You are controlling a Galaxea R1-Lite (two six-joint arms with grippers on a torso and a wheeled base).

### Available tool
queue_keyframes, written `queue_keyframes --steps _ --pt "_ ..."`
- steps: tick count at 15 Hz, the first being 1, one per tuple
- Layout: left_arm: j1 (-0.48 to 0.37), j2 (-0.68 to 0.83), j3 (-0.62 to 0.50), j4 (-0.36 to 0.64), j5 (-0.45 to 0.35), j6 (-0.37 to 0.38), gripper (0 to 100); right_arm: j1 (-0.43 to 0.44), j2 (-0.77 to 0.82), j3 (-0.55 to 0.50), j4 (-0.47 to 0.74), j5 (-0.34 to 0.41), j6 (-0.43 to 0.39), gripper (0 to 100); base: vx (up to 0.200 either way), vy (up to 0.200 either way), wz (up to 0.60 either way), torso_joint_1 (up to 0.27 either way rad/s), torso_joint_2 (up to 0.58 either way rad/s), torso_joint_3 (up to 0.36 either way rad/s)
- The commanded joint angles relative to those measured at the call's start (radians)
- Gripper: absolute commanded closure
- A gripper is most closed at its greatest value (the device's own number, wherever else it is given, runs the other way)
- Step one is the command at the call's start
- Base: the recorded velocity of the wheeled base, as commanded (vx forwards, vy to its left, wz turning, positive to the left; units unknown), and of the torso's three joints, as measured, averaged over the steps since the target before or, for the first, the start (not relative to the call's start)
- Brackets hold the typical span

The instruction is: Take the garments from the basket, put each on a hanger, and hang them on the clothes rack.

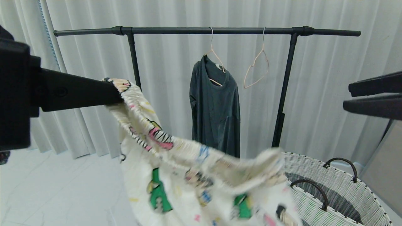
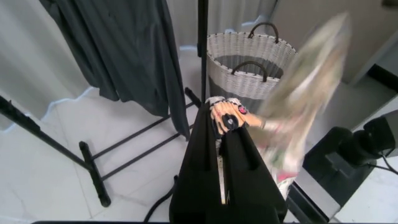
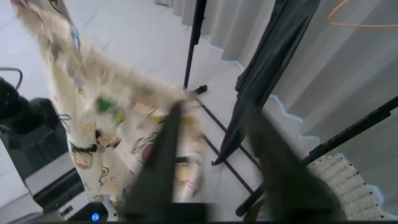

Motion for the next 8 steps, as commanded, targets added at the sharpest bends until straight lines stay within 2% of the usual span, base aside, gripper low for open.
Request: queue_keyframes --steps 1,3,4,5,6,7,8 --pt "0.022 -0.004 0.011 -0.001 0.0 -0.001 100 0.002 -0.066 0.081 0.0 0.004 -0.034 0 0.0 0.0 0.0 0.0 0.0 0.0" --pt "0.056 -0.008 0.037 -0.001 0.008 0.002 100 -0.02 -0.097 0.126 -0.001 -0.011 -0.037 0 0.0 0.0 0.0 0.0 0.0 0.0" --pt "0.082 -0.01 0.073 -0.001 0.058 0.005 100 -0.127 -0.094 0.141 0.0 -0.085 -0.04 0 0.0 0.0 0.0 0.0 0.0 0.0" --pt "0.09 -0.007 0.093 -0.003 0.126 0.008 100 -0.198 -0.083 0.149 0.005 -0.163 -0.046 0 0.0 0.0 0.0 0.0 0.0 0.0" --pt "0.09 -0.004 0.1 -0.003 0.164 0.013 100 -0.23 -0.076 0.149 0.015 -0.207 -0.055 0 0.0 0.0 0.0 0.0 0.0 0.0" --pt "0.09 0.001 0.118 -0.003 0.248 0.023 100 -0.334 -0.065 0.15 0.075 -0.339 -0.104 0 0.0 0.0 0.0 0.0 0.0 0.0" --pt "0.09 -0.001 0.129 -0.003 0.268 0.025 100 -0.379 -0.065 0.155 0.086 -0.378 -0.132 0 0.0 0.0 0.0 0.0 0.0 0.0"
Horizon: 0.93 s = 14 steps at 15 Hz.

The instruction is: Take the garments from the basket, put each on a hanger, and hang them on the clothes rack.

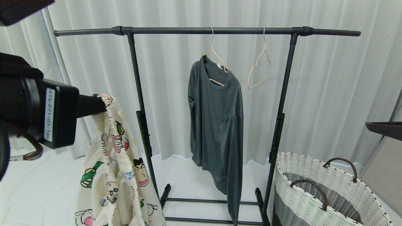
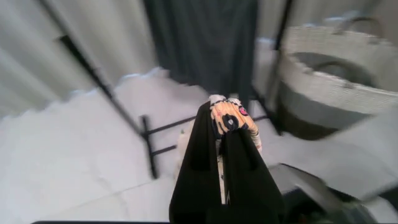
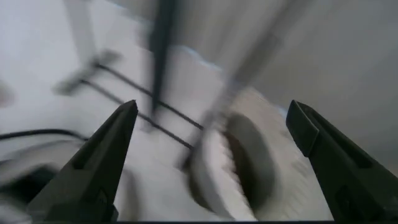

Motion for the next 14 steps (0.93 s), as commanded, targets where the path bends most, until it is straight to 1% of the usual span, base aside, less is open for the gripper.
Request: queue_keyframes --steps 1,2,3,4,5,6,7,10,12,14 --pt "0.002 0.003 0.03 0.0 0.029 -0.001 100 -0.141 0.011 0.025 0.02 -0.073 -0.059 0 0.0 0.0 0.0 0.0 0.0 0.0" --pt "0.002 0.003 0.034 0.0 0.036 -0.001 100 -0.157 0.01 0.028 0.017 -0.076 -0.063 0 0.0 0.0 0.0 0.0 0.0 0.0" --pt "0.002 0.002 0.039 0.0 0.053 -0.001 100 -0.183 0.007 0.045 0.005 -0.096 -0.074 0 0.0 0.2 0.0 0.002 0.0 0.002" --pt "0.002 0.002 0.04 0.0 0.058 -0.001 100 -0.189 0.002 0.056 -0.004 -0.124 -0.079 0 0.0 0.2 0.0 0.002 0.01 0.007" --pt "0.002 0.003 0.039 0.0 0.058 0.001 100 -0.191 -0.001 0.073 -0.014 -0.185 -0.082 0 0.0 0.2 0.0 0.002 0.0 0.002" --pt "0.005 0.005 0.037 0.0 0.059 0.001 100 -0.191 -0.004 0.08 -0.017 -0.219 -0.082 0 0.0 0.2 0.0 0.007 0.0 0.002" --pt "0.021 0.006 0.037 0.0 0.058 0.001 100 -0.191 -0.009 0.091 -0.023 -0.238 -0.082 0 0.0 0.2 0.0 0.007 0.01 -0.002" --pt "0.086 0.028 0.049 0.0 0.058 0.001 100 -0.191 -0.041 0.145 -0.061 -0.251 -0.086 0 0.0 0.2 0.0 0.004 0.0 -0.001" --pt "0.088 0.026 0.071 0.0 0.059 0.001 100 -0.191 -0.05 0.169 -0.081 -0.251 -0.086 0 0.0 0.2 0.0 0.002 0.0 0.002" --pt "0.088 0.023 0.092 0.0 0.062 0.003 100 -0.191 -0.05 0.171 -0.087 -0.25 -0.086 0 0.0 0.2 0.0 0.005 0.01 0.005"
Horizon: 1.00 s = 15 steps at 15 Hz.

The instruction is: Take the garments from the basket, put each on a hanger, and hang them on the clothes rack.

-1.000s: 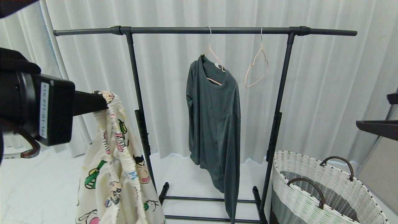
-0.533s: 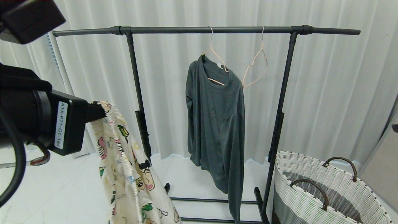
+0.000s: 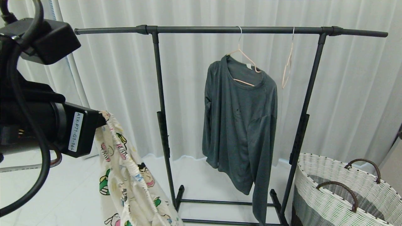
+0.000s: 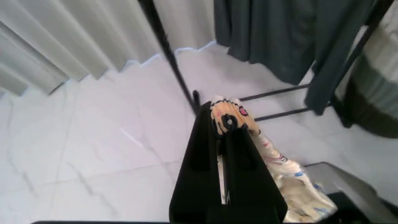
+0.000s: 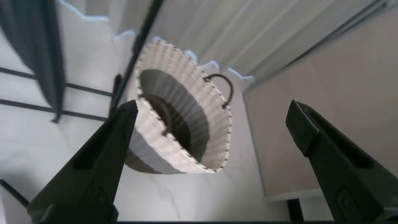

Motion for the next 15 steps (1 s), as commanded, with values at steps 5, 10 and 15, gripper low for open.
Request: queue_keyframes --steps 5,10,15 --pt "0.0 0.0 0.011 0.0 0.039 0.0 100 0.0 -0.006 0.004 -0.002 0.006 0.001 0 0.0 0.0 0.0 0.016 -0.01 -0.007" --pt "-0.003 -0.002 0.011 0.0 0.039 0.014 100 0.0 -0.004 0.018 -0.002 0.008 0.001 0 0.0 0.0 0.0 0.188 -0.4 -0.204" --pt "-0.008 -0.002 0.009 0.0 0.039 0.017 100 0.0 -0.003 0.038 -0.004 0.011 0.003 0 0.0 0.0 0.0 0.152 -0.48 -0.239"
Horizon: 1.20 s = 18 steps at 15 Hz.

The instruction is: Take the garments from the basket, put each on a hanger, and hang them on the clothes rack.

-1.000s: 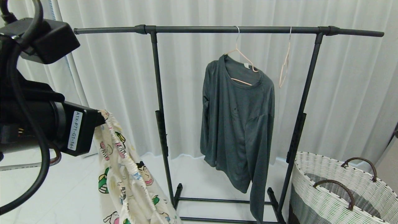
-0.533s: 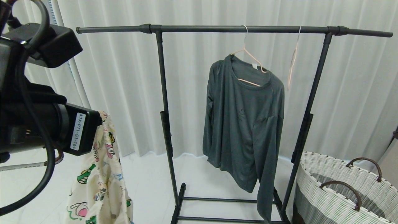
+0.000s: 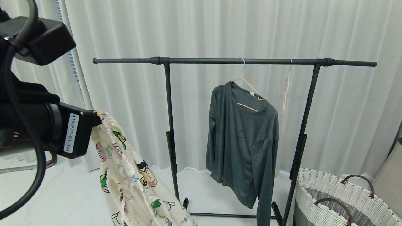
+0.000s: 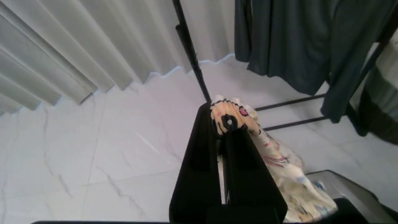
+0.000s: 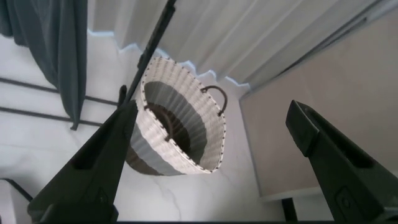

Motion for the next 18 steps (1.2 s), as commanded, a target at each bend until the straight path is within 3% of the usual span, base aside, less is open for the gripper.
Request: queue_keyframes --steps 1,4,15,18 --pt "-0.001 0.001 0.003 0.0 0.001 0.0 100 0.0 0.003 0.007 -0.012 0.001 0.0 0 0.0 0.0 0.0 0.398 -0.48 -0.237" --pt "-0.026 0.003 0.003 0.0 0.001 0.0 100 0.0 0.005 0.039 -0.084 0.001 -0.003 0 0.0 0.0 0.0 0.333 -0.47 -0.255" --pt "-0.066 0.001 0.0 0.0 0.015 0.0 100 0.0 0.009 0.04 -0.088 -0.002 -0.002 0 0.0 0.0 0.0 0.263 -0.53 -0.261" --pt "-0.093 0.001 0.0 0.0 0.015 -0.002 100 0.0 0.009 0.042 -0.088 -0.002 -0.002 0 0.2 0.0 0.0 0.181 -0.37 -0.185"
